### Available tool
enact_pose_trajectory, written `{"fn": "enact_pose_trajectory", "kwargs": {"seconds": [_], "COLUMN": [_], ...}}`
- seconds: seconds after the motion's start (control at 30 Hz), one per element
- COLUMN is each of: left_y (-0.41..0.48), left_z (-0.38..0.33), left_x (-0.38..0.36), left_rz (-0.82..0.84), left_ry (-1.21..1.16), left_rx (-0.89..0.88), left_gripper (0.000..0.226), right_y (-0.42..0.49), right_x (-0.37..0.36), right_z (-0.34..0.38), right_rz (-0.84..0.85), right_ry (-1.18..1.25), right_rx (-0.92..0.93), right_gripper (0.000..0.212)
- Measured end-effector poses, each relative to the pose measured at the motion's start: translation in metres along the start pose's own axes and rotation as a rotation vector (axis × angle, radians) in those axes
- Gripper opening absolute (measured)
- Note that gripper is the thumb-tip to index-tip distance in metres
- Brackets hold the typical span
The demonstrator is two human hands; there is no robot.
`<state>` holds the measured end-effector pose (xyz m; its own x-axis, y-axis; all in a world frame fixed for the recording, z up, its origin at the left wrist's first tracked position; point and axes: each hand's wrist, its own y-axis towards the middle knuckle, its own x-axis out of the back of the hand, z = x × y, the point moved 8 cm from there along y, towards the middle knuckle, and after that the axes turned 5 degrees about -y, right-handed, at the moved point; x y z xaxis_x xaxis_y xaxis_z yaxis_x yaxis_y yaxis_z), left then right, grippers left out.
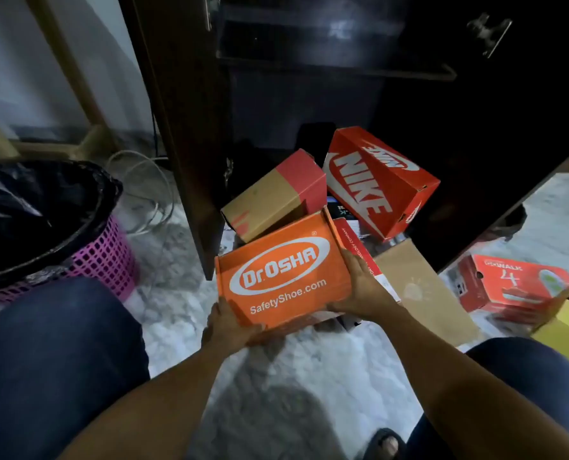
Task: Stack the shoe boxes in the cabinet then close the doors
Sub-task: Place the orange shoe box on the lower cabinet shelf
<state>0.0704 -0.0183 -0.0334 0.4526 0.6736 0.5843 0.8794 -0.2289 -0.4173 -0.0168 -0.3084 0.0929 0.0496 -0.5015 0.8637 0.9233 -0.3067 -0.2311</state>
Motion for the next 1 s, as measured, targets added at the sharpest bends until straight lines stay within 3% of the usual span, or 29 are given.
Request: {"fn": "enact_pose_trajectory", "kwargs": {"seconds": [0.07,0.17,0.33,0.5,0.73,0.9,1.0], "left_y": [0.011,0.005,-0.004,-0.011,-0.025,-0.041,-0.051], "left_z": [0.017,0.017,-0.003,-0.006,-0.032,-0.059,-0.081], "left_x": [-0.008,-0.018,-0.009,0.006,0.025,0.04,0.05], "left_rz": [0.026,0.104,0.039,-0.027,-0.087,-0.114,-0.167], "left_ry": [-0.115,-0.257,-0.241,-0.223,-0.229,-0.273,-0.31], "left_rx": [0.027,0.03,-0.022,0.011,-0.089,-0.198,-0.282], "left_gripper": [0.14,0.129,0.108,0.122,0.119,0.111,0.111], "right_y": [0.003,0.006,0.009,0.005,-0.009,-0.031,-0.053], "right_x": [0.002,-0.001,-0.003,0.001,0.022,0.041,0.064], "right_z": [0.002,-0.006,-0.009,-0.009,-0.022,-0.028,-0.021], "right_rz": [0.007,0.007,-0.033,-0.064,-0.128,-0.155,-0.166], "right_ry": [0.005,0.034,0.057,0.101,0.163,0.225,0.321], "right_rx": [0.025,0.006,0.016,0.014,-0.055,-0.084,-0.059], "right_gripper": [0.141,0.145,0.145,0.147,0.152,0.141,0.118]}}
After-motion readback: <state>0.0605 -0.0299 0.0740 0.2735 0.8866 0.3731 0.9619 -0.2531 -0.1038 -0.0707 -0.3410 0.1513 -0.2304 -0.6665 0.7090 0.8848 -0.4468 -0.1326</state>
